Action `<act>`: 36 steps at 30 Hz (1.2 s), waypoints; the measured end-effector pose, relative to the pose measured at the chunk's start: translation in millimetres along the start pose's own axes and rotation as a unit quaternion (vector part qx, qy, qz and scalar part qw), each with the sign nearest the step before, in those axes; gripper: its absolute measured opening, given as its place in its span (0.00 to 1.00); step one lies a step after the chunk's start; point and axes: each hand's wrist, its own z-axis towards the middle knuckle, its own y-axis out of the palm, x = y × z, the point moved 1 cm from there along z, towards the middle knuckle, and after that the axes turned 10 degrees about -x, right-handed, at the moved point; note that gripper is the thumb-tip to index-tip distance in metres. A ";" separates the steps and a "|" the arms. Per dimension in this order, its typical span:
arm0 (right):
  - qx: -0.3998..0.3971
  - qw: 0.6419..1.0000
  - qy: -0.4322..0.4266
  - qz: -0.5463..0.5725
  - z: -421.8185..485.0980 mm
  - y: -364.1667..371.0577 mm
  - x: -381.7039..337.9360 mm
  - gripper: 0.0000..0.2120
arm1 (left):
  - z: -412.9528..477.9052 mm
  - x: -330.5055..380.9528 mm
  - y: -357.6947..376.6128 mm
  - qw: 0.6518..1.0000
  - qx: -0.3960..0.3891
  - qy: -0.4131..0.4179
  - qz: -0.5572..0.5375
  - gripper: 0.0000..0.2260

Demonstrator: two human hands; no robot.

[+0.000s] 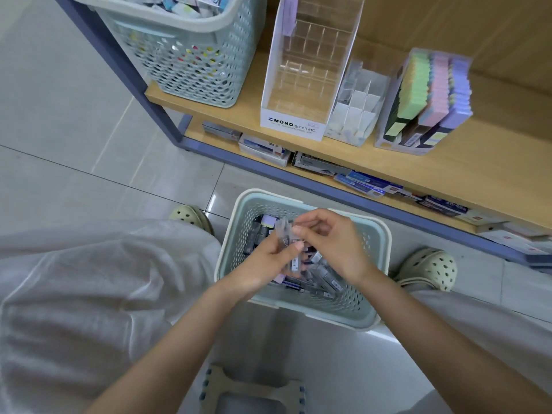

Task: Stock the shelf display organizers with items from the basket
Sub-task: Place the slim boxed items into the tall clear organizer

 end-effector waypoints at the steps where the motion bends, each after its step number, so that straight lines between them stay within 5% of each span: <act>1: 0.006 1.000 -0.006 0.004 -0.7 1.6 1.8 0.08 | 0.4 -1.7 -1.7 1.000 0.005 0.000 0.012 0.14; 4: 0.035 0.999 -0.005 -0.012 -1.3 -3.2 23.5 0.06 | 2.1 -3.2 -6.6 0.999 0.028 -0.008 0.029 0.17; 7: 0.046 0.985 0.094 -0.139 -7.4 -20.3 70.8 0.06 | 4.4 -5.6 -12.6 0.998 0.049 -0.021 0.037 0.21; 12: -0.045 0.918 0.236 -0.316 -17.3 -27.4 138.6 0.08 | 13.0 -8.2 -16.5 0.998 0.060 -0.016 0.028 0.14; 16: -0.074 0.906 0.281 -0.308 -13.5 -12.4 159.1 0.09 | 17.9 -9.0 -17.1 0.998 0.057 -0.007 0.027 0.03; 21: -0.087 0.891 0.297 -0.332 -14.4 -10.0 164.1 0.14 | 16.9 -9.6 -18.6 0.997 0.059 -0.017 0.053 0.09; 27: -0.125 0.864 0.299 -0.387 -9.5 -17.7 143.6 0.10 | 15.2 -14.5 -18.5 0.992 0.118 -0.036 0.021 0.01; 36: -0.018 0.982 0.172 -0.080 -5.4 -9.8 46.1 0.10 | 9.1 -13.1 -7.6 0.980 0.196 -0.021 0.040 0.07</act>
